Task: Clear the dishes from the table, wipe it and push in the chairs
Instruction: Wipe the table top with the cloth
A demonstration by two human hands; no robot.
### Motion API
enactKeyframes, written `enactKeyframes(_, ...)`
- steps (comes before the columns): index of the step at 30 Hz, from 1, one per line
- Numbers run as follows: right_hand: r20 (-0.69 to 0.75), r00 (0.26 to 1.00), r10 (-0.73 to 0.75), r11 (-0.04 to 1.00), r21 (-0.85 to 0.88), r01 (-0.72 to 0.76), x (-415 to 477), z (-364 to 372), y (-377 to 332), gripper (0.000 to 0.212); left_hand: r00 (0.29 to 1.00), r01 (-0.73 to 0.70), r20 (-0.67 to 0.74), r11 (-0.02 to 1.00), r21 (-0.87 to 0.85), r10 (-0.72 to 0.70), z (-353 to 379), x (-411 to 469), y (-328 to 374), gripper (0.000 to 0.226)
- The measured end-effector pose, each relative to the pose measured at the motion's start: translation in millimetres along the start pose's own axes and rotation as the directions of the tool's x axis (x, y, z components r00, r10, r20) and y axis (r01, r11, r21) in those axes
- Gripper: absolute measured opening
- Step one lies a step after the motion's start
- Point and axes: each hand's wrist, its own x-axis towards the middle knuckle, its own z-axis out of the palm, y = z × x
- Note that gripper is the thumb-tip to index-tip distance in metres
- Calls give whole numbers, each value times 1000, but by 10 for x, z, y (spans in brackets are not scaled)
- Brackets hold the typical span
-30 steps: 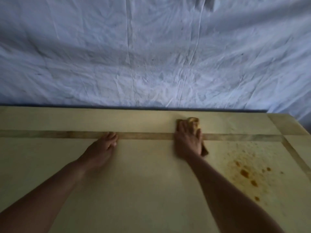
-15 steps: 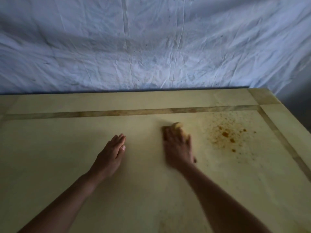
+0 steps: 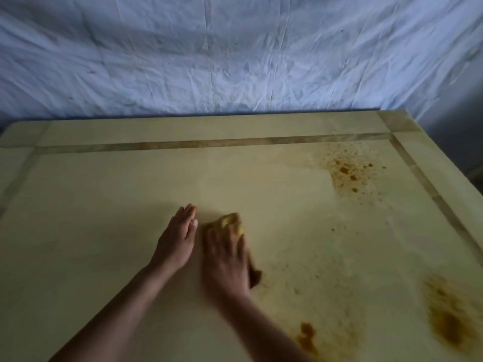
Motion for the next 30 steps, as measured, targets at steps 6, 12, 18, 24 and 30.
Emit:
enactKeyframes(6,93,969,-230,972,-35,234,-503,105,-353,58,999,38,16,999,0,-38,-28,-425,-113,45)
enactKeyframes(12,6,992,128,991,-36,-128,-350,-243,906,59,1000,9,24,999,34,-10,47,-749,-113,45)
enactKeyframes(18,-46,901,432,901,-5,-433,-695,-508,1858,58,999,-37,41,995,94,33,143,-990,-106,46)
enactKeyframes(24,-1,886,464,886,21,-464,-631,-376,1387,59,998,-47,49,996,81,43,150,-1047,-111,45)
enactKeyframes(30,44,993,107,993,51,-109,-1149,72,-156,62,998,-10,66,997,73,5,90,-1206,-80,46)
